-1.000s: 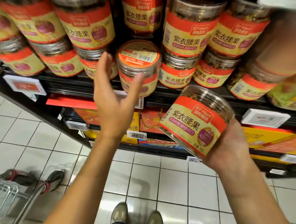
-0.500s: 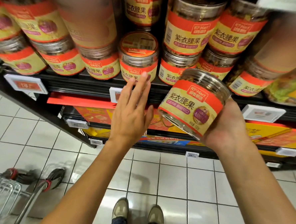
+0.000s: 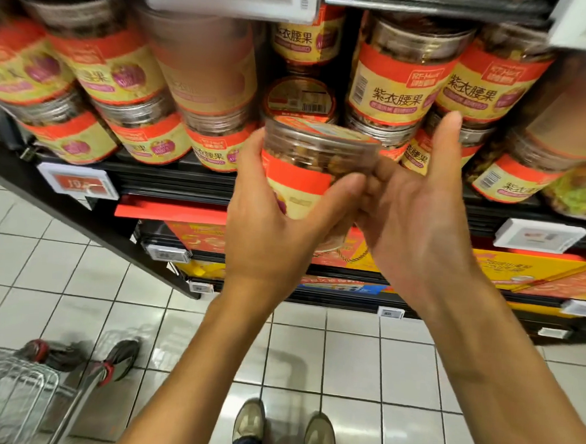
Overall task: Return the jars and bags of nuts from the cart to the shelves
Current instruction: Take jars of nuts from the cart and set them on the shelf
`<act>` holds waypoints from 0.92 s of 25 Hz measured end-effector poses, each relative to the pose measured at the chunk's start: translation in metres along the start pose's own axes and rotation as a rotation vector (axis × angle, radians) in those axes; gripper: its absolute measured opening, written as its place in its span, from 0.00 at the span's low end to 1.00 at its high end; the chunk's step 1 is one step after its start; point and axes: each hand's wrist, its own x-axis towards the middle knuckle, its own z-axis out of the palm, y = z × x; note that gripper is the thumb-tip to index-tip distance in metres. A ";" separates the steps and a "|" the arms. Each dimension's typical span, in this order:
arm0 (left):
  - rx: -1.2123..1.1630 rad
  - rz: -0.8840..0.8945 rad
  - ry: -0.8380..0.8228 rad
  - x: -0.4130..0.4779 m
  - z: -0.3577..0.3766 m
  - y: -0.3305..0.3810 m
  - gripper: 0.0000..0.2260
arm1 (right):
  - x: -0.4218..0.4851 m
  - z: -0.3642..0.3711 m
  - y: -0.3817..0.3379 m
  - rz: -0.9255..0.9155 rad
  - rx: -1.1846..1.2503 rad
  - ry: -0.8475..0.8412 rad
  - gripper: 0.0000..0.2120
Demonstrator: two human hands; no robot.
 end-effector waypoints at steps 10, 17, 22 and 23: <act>-0.306 0.106 0.137 0.006 -0.016 0.006 0.33 | -0.040 0.012 0.031 -0.390 -0.284 0.090 0.24; -0.456 0.065 0.064 0.019 -0.023 0.015 0.25 | -0.006 0.022 0.001 -0.443 -0.364 0.052 0.29; -0.195 0.001 -0.033 0.037 -0.020 -0.005 0.21 | 0.027 0.029 -0.006 -0.391 -0.409 0.305 0.26; -0.190 -0.007 -0.036 0.038 -0.021 -0.009 0.19 | 0.028 0.029 -0.004 -0.420 -0.348 0.335 0.26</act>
